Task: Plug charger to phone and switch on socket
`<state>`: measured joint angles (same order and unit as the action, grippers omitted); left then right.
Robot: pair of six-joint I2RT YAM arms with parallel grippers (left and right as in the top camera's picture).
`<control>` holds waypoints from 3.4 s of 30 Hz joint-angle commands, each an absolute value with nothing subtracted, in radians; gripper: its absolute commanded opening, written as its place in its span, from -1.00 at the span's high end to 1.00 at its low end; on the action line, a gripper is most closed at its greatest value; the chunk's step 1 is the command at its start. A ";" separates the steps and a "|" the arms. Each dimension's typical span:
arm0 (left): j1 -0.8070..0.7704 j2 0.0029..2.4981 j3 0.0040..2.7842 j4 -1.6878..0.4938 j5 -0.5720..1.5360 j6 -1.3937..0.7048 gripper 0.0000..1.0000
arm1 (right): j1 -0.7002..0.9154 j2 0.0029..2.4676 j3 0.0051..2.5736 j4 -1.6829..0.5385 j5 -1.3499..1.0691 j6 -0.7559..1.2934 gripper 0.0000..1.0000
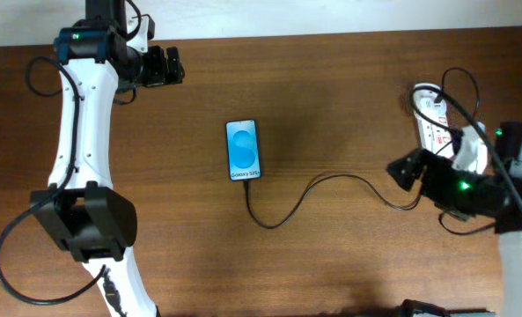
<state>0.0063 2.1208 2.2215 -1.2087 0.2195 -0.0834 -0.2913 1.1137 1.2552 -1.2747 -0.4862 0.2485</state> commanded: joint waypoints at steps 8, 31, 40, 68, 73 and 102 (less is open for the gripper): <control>0.007 2.126 2.221 -1.207 0.212 -0.089 -0.99 | -0.329 1.101 1.270 -1.349 -0.410 0.173 -0.97; 0.007 2.126 2.221 -1.207 0.212 -0.089 -0.99 | -0.780 1.930 2.203 -1.420 -0.335 0.213 -0.97; 0.007 2.126 2.221 -1.207 0.213 -0.089 -0.99 | -0.772 2.200 2.202 -1.234 -0.279 0.263 -0.97; 0.007 2.126 2.221 -1.207 0.213 -0.089 -0.99 | -0.506 2.447 2.149 -1.125 -0.152 0.146 -0.97; 0.007 2.126 2.221 -1.207 0.213 -0.089 -0.99 | -0.479 2.447 2.140 -1.129 -0.093 0.146 -0.97; 0.007 2.126 2.221 -1.207 0.212 -0.089 -0.99 | -0.469 2.447 2.046 -1.132 -0.131 0.245 -0.97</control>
